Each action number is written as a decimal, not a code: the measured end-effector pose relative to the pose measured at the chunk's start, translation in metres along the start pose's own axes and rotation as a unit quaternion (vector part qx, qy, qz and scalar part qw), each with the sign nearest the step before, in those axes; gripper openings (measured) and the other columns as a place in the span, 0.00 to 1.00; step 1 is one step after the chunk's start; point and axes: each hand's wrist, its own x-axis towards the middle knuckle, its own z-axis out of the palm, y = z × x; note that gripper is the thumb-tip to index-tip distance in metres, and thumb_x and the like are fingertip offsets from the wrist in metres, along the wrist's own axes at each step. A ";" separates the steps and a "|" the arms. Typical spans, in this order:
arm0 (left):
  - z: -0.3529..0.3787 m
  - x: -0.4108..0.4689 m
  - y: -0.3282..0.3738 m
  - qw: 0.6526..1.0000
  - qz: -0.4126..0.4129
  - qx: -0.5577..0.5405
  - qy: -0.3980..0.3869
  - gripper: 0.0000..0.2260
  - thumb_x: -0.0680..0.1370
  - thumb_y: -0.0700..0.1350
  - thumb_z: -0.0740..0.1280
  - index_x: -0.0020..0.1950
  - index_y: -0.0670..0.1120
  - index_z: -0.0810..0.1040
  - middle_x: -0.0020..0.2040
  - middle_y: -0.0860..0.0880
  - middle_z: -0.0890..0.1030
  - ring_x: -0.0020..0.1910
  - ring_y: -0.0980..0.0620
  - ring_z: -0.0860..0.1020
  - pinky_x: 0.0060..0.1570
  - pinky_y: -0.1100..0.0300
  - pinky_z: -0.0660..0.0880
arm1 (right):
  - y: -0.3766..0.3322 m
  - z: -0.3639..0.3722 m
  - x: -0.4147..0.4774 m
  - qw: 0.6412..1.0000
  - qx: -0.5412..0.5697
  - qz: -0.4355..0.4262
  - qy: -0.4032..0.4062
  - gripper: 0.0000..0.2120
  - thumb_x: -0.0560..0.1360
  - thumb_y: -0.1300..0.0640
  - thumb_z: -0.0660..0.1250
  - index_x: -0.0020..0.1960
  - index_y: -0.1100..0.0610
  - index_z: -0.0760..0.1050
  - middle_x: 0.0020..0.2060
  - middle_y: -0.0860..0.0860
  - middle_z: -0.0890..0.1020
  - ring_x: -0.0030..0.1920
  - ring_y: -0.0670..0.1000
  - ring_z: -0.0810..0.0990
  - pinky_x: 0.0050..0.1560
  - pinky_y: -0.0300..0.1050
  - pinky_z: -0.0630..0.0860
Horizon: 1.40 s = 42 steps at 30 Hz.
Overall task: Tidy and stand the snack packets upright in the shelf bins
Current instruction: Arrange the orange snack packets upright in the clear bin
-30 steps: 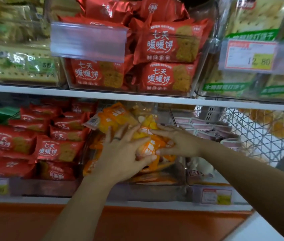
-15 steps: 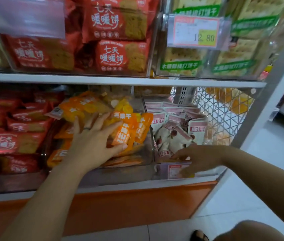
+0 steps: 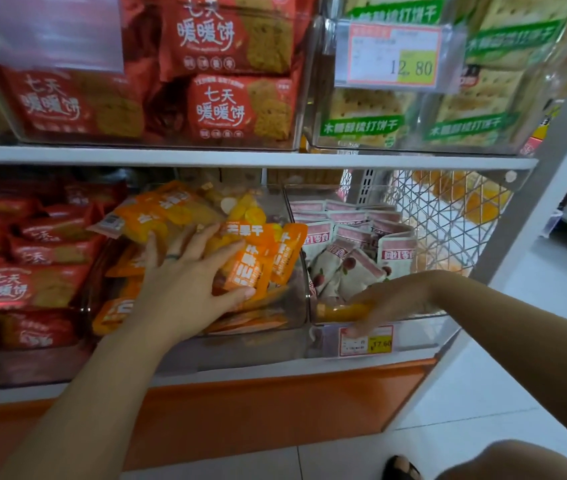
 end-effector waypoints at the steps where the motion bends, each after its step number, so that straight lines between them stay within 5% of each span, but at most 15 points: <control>1: 0.000 0.000 0.000 1.000 0.001 -0.001 0.001 0.40 0.62 0.76 0.37 0.73 0.69 0.50 0.78 0.55 0.47 0.76 0.47 0.45 0.71 0.38 0.38 | 0.002 -0.003 -0.007 1.000 0.011 -0.007 0.023 0.25 0.70 0.35 0.64 0.62 0.47 0.70 0.56 0.42 0.74 0.59 0.48 0.73 0.63 0.44 0.69; 3: 0.001 0.001 -0.001 1.000 0.003 0.007 0.002 0.40 0.62 0.75 0.37 0.73 0.68 0.49 0.78 0.55 0.46 0.76 0.47 0.45 0.71 0.38 0.38 | 0.007 -0.008 -0.020 0.996 0.044 -0.009 0.071 0.26 0.72 0.37 0.61 0.65 0.49 0.69 0.57 0.44 0.75 0.59 0.49 0.74 0.61 0.45 0.73; 7: 0.000 0.000 0.000 1.000 0.006 -0.001 0.009 0.40 0.62 0.75 0.38 0.74 0.68 0.50 0.78 0.54 0.48 0.77 0.47 0.46 0.70 0.38 0.37 | 0.006 -0.015 -0.039 0.967 -0.001 -0.026 0.252 0.04 0.78 0.47 0.60 0.49 0.46 0.71 0.44 0.47 0.79 0.40 0.43 0.79 0.38 0.33 0.74; 10: -0.002 0.000 0.001 1.000 0.009 -0.021 0.016 0.39 0.62 0.75 0.40 0.73 0.68 0.53 0.78 0.54 0.50 0.77 0.46 0.47 0.70 0.39 0.37 | -0.006 -0.017 -0.050 0.919 0.042 -0.058 0.388 0.11 0.79 0.53 0.59 0.56 0.59 0.74 0.46 0.57 0.82 0.43 0.53 0.81 0.44 0.47 0.78; 13: -0.002 -0.001 0.001 0.999 0.011 -0.034 0.028 0.39 0.63 0.75 0.42 0.73 0.67 0.55 0.78 0.52 0.52 0.77 0.46 0.48 0.70 0.39 0.37 | -0.031 -0.014 -0.050 0.872 0.174 -0.120 0.442 0.11 0.78 0.58 0.60 0.60 0.56 0.73 0.45 0.57 0.82 0.44 0.59 0.82 0.47 0.56 0.80; 18: -0.003 -0.006 0.000 0.997 0.011 -0.057 0.048 0.40 0.64 0.74 0.45 0.75 0.61 0.58 0.77 0.51 0.55 0.76 0.47 0.49 0.71 0.39 0.39 | -0.072 -0.011 -0.007 0.828 0.227 -0.180 0.479 0.14 0.77 0.58 0.64 0.62 0.55 0.73 0.44 0.52 0.81 0.36 0.46 0.78 0.36 0.37 0.75; 22: -0.004 -0.007 0.000 0.996 -0.017 -0.074 0.052 0.44 0.70 0.71 0.56 0.77 0.54 0.39 0.78 0.50 0.47 0.76 0.48 0.45 0.72 0.40 0.39 | -0.102 -0.018 0.037 0.790 0.240 -0.174 0.537 0.17 0.75 0.56 0.68 0.63 0.55 0.72 0.50 0.51 0.79 0.38 0.43 0.75 0.31 0.24 0.68; 25: -0.006 -0.007 0.003 0.996 0.005 -0.059 0.066 0.43 0.74 0.66 0.59 0.71 0.60 0.27 0.77 0.53 0.37 0.76 0.49 0.40 0.69 0.36 0.38 | -0.116 -0.023 0.059 0.786 0.087 -0.137 0.597 0.16 0.74 0.50 0.67 0.61 0.51 0.74 0.54 0.51 0.81 0.49 0.50 0.79 0.45 0.34 0.73; 28: -0.005 -0.004 0.004 0.994 0.056 -0.015 0.090 0.33 0.75 0.63 0.58 0.75 0.63 0.44 0.78 0.50 0.51 0.76 0.44 0.52 0.65 0.31 0.39 | -0.114 -0.032 0.066 0.831 -0.086 -0.088 0.543 0.16 0.78 0.45 0.58 0.63 0.45 0.74 0.59 0.55 0.77 0.62 0.57 0.73 0.61 0.52 0.68; 31: -0.009 -0.001 0.009 0.993 0.083 0.026 0.081 0.22 0.74 0.60 0.58 0.69 0.61 0.68 0.72 0.49 0.69 0.71 0.42 0.66 0.64 0.27 0.49 | -0.101 -0.031 0.058 0.851 -0.066 -0.198 0.483 0.16 0.80 0.50 0.57 0.65 0.51 0.74 0.60 0.55 0.74 0.63 0.54 0.70 0.65 0.49 0.64; 35: -0.004 0.003 0.014 0.994 0.068 0.012 0.080 0.21 0.79 0.60 0.52 0.73 0.64 0.59 0.77 0.55 0.55 0.76 0.46 0.50 0.69 0.34 0.44 | -0.060 -0.022 0.017 0.838 0.094 -0.243 0.478 0.10 0.78 0.55 0.62 0.58 0.53 0.78 0.53 0.48 0.77 0.52 0.42 0.76 0.53 0.36 0.71; 38: -0.002 0.004 0.013 0.996 0.070 -0.003 0.060 0.21 0.79 0.61 0.52 0.72 0.63 0.63 0.76 0.53 0.60 0.76 0.45 0.53 0.68 0.32 0.48 | -0.024 -0.006 -0.013 0.922 0.075 -0.182 0.333 0.09 0.76 0.47 0.64 0.48 0.50 0.80 0.43 0.43 0.81 0.42 0.38 0.78 0.49 0.39 0.71; 40: -0.001 0.006 0.013 0.997 0.062 0.008 0.048 0.23 0.77 0.62 0.49 0.71 0.63 0.65 0.75 0.52 0.64 0.75 0.44 0.57 0.67 0.31 0.52 | -0.011 0.010 -0.018 0.973 0.006 -0.153 0.175 0.21 0.73 0.39 0.60 0.60 0.47 0.77 0.55 0.41 0.79 0.50 0.33 0.75 0.61 0.37 0.64; 42: -0.001 0.007 0.015 0.998 0.051 0.013 0.038 0.24 0.76 0.63 0.46 0.72 0.64 0.63 0.75 0.53 0.63 0.75 0.44 0.56 0.68 0.33 0.52 | -0.009 0.022 -0.014 0.986 -0.042 -0.135 0.085 0.26 0.74 0.38 0.60 0.70 0.46 0.67 0.68 0.40 0.70 0.63 0.36 0.68 0.66 0.36 0.56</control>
